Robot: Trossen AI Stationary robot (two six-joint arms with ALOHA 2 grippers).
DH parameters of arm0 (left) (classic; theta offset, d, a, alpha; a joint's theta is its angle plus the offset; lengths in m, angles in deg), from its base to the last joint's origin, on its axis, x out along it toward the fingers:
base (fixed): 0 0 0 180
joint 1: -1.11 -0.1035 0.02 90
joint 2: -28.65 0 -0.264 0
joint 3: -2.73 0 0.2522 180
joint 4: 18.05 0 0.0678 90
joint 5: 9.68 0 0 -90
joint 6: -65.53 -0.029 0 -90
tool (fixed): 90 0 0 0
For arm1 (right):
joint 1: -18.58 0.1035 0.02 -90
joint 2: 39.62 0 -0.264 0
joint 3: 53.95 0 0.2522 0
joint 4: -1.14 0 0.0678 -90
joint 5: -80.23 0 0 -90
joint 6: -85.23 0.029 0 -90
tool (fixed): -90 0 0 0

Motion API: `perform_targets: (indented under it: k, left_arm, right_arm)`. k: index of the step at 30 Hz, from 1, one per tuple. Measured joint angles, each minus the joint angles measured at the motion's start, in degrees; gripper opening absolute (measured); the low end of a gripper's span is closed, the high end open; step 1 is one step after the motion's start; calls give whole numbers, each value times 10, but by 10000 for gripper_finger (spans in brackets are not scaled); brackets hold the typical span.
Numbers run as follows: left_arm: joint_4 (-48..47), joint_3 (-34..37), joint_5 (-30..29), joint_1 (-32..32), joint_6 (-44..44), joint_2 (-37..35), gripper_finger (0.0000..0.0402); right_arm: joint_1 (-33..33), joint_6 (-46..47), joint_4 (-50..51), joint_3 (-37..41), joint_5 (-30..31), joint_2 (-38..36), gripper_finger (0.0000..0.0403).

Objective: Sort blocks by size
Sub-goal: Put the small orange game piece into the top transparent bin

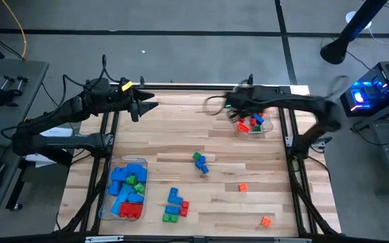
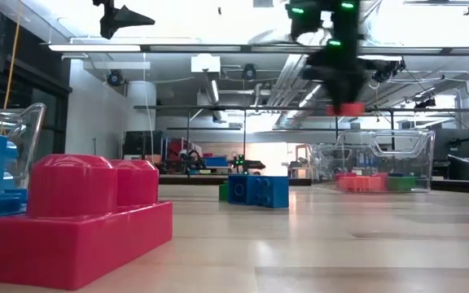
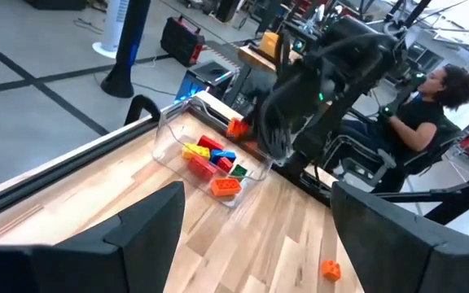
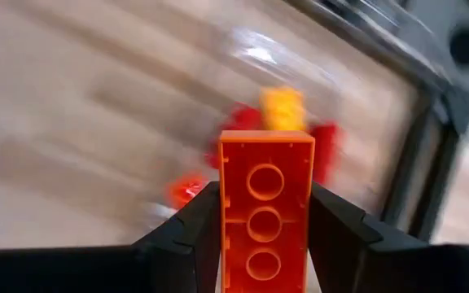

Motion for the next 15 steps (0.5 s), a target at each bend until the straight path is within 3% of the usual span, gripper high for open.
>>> perform_targets:
  k: [4, 7, 11, 15]
  left_arm:
    - [0, 0, 0, 0, 0, 0, 294]
    - [1, 0, -1, 0, 0, 1, 294]
    - [1, 0, -2, 0, 0, 3, 294]
    - [0, -1, -2, 0, 0, 9, 294]
  right_arm:
    - [-47, 65, -69, 148, -14, -140, 136]
    - [-65, 62, -154, 226, -61, -213, 176]
    - [-71, 56, -194, 278, -100, -255, 259]
    - [-69, 40, -173, 275, -119, -263, 299]
